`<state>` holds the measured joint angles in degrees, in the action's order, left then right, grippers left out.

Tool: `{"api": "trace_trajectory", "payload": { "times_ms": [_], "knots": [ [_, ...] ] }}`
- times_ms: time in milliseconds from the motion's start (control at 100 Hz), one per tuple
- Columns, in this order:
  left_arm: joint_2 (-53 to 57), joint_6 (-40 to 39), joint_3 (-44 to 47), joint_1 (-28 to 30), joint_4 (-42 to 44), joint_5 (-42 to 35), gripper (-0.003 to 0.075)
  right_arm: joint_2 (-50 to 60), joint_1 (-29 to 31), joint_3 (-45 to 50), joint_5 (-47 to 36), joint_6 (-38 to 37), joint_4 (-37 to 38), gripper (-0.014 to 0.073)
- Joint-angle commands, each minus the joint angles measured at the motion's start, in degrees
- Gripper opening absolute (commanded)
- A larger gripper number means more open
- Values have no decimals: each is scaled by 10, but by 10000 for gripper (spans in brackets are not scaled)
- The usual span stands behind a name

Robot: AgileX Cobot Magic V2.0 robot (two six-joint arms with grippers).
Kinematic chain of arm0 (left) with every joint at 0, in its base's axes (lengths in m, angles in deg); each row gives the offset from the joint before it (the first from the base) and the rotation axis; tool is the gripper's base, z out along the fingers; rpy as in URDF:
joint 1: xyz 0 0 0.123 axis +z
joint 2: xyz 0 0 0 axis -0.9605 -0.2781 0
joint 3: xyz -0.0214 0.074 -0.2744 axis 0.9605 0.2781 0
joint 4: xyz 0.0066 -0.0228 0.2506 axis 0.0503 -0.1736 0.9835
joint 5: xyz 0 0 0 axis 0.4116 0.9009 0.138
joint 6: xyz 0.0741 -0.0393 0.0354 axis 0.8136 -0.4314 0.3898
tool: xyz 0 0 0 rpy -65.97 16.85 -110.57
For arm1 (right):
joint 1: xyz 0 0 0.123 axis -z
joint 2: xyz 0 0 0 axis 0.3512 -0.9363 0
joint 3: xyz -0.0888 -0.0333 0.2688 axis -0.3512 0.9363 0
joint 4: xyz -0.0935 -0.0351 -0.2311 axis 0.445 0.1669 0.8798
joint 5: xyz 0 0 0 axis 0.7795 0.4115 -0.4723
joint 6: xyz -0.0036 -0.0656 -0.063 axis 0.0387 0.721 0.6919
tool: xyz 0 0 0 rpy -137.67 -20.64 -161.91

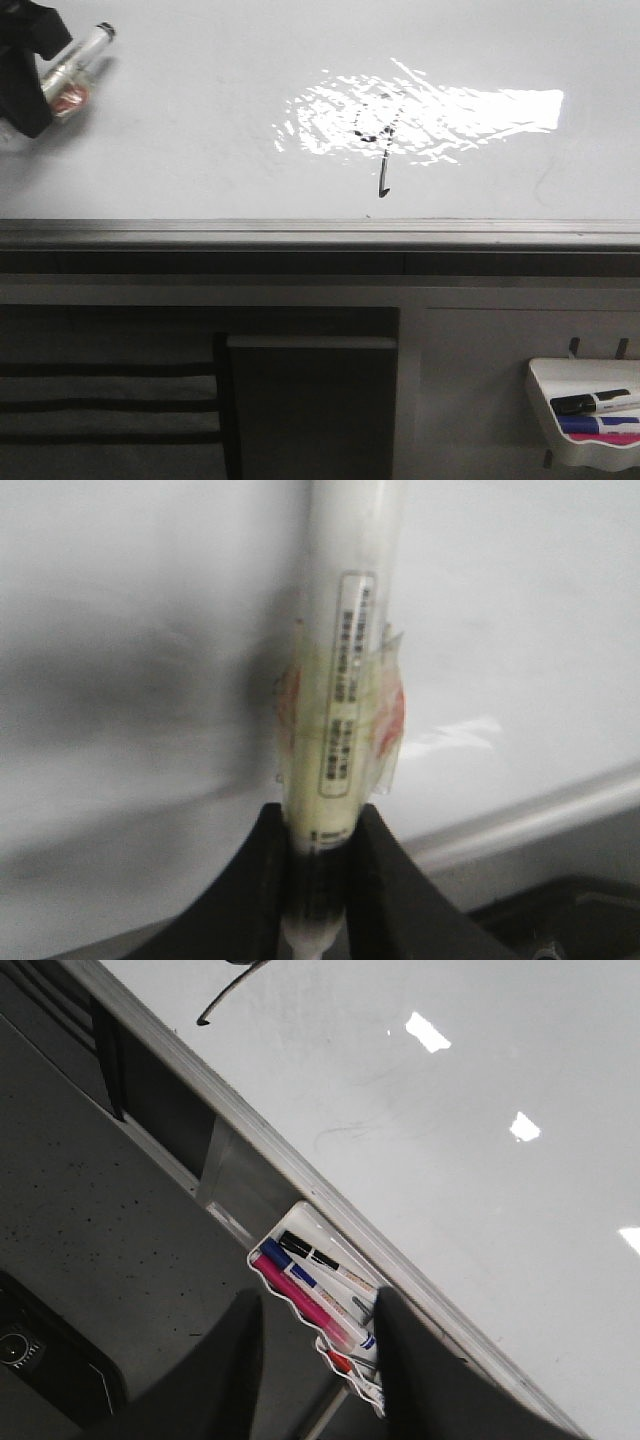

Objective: Write number 9 on whiteboard

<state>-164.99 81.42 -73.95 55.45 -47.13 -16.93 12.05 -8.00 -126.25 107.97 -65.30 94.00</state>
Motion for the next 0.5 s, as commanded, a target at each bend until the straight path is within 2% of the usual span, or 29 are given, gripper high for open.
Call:
{"api": "trace_trajectory", "payload": {
  "times_ms": [0,130,410,490],
  "knots": [
    [16,-19,-5,33,-7,-66,-20,4,3,-13,-26,-3,13,226],
    [1,-19,-3,60,-23,-77,-20,4,3,-13,-28,-6,12,226],
    [-6,-19,-3,62,-36,-78,-17,4,3,-13,-45,-6,12,227],
    [-6,-18,-3,62,-36,-78,22,4,3,-13,-49,-6,12,226]
  ]
}}
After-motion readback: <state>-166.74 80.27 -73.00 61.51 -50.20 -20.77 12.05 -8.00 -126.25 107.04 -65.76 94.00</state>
